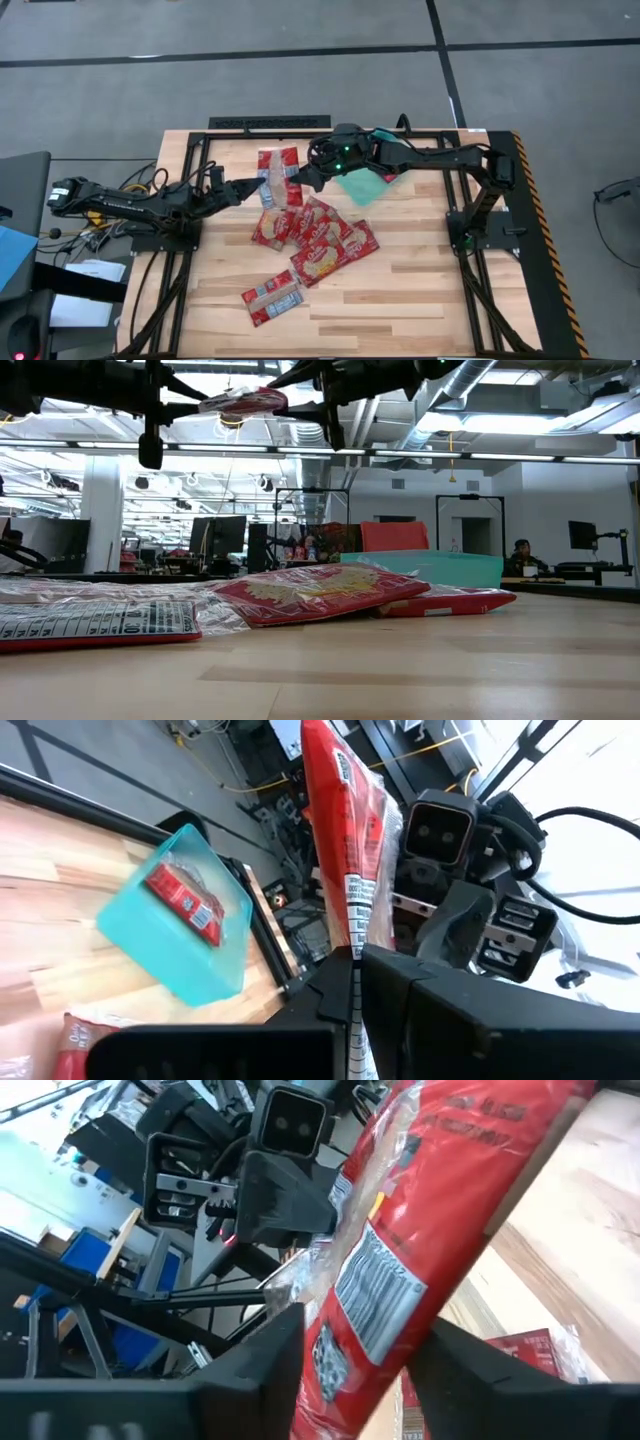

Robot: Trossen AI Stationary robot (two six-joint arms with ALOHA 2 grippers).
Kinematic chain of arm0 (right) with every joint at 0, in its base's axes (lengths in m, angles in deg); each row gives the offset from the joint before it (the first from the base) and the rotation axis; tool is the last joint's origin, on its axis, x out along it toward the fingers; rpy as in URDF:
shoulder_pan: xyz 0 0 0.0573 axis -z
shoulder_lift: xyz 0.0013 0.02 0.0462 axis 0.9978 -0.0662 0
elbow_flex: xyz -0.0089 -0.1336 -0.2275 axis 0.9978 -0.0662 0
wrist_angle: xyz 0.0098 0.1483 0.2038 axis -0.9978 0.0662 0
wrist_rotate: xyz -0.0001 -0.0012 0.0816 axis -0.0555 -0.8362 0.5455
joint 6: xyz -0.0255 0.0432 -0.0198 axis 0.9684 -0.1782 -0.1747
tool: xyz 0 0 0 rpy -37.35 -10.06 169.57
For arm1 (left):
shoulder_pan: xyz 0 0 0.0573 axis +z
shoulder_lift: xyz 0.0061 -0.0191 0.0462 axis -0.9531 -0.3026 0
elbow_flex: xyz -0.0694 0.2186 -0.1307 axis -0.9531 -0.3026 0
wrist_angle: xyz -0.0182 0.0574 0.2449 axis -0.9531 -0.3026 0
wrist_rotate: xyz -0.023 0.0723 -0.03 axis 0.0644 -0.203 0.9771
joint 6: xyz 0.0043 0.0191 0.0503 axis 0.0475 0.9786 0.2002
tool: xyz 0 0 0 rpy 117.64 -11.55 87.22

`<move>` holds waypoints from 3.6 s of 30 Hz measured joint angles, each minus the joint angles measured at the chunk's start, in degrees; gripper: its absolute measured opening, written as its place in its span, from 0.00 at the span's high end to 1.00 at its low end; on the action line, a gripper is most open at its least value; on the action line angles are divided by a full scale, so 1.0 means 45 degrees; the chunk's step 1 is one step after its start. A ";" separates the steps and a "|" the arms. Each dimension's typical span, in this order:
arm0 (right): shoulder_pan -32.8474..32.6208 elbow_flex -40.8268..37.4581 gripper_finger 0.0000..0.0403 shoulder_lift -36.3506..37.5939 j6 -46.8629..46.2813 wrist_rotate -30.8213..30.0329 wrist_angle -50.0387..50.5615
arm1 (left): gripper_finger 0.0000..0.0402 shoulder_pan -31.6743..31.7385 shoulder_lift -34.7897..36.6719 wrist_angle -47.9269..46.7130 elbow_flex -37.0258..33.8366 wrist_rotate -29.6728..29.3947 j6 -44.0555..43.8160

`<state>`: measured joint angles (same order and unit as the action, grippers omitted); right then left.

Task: Sort popcorn bags into baskets
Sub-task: Put the red popcorn bag into the green bin

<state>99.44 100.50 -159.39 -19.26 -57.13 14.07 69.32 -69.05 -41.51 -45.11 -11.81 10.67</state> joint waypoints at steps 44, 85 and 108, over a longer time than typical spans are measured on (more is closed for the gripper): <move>0.8205 -0.0002 0.97 0.1399 0.9865 0.4913 1.2602 | 0.36 0.0010 -0.0005 -0.0786 0.0000 -0.0103 -0.0514; 0.7476 0.0564 0.52 -0.2458 1.2965 0.1850 1.3523 | 0.36 0.0010 -0.0004 -0.2160 0.0000 -0.0709 -0.1107; 0.6652 0.1309 0.67 -0.2026 1.2128 -0.1357 1.4399 | 0.36 0.0015 -0.2098 -0.8830 -0.0005 0.0608 -0.3198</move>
<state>129.37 106.39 -168.51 35.32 -63.23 78.86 69.38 -78.49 -81.24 -45.13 -9.08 -3.72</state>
